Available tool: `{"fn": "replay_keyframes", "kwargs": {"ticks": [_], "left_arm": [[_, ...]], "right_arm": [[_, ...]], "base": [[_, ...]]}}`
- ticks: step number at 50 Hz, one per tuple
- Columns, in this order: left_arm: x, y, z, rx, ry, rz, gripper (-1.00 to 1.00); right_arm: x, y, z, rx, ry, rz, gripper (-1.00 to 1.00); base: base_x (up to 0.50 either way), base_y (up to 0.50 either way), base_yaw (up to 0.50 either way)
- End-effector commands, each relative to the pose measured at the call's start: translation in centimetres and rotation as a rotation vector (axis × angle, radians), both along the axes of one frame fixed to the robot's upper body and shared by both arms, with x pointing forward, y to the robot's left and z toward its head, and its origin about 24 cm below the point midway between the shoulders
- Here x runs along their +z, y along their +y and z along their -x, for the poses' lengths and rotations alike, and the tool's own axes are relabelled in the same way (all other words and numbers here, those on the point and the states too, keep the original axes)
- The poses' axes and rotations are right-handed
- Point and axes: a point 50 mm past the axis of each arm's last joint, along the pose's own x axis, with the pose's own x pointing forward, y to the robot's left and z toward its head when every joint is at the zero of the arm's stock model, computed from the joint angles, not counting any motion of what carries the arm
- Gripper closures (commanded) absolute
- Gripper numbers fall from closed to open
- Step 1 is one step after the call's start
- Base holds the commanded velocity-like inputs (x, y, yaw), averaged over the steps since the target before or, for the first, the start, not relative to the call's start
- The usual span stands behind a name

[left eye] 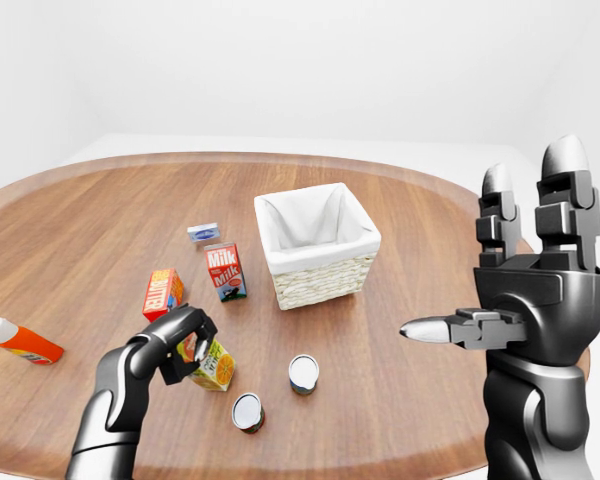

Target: Pick up the orange juice, and put it in the basket.

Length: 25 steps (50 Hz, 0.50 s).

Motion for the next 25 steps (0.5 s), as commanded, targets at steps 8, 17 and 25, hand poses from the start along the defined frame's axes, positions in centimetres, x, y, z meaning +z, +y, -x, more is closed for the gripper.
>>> {"fn": "replay_keyframes", "kwargs": {"ticks": [8, 17, 25], "left_arm": [[-0.2, 1.8, 0.8, 0.055, 0.023, -0.045, 1.00], [1.4, 1.8, 0.8, 0.057, -0.056, -0.011, 1.00], [3.0, 1.8, 0.6, 0.055, -0.128, 0.007, 1.00]], "right_arm": [[-0.1, 0.1, -0.1, 0.002, 0.009, 0.004, -1.00], [-0.4, 0.1, -0.1, 0.001, 0.020, 0.005, -1.00], [-0.2, 0.1, 0.0, 0.001, 0.009, 0.003, -1.00]], "base": [[0.00, 0.00, 0.00], [0.00, 0.00, 0.00], [0.00, 0.00, 0.00]]}}
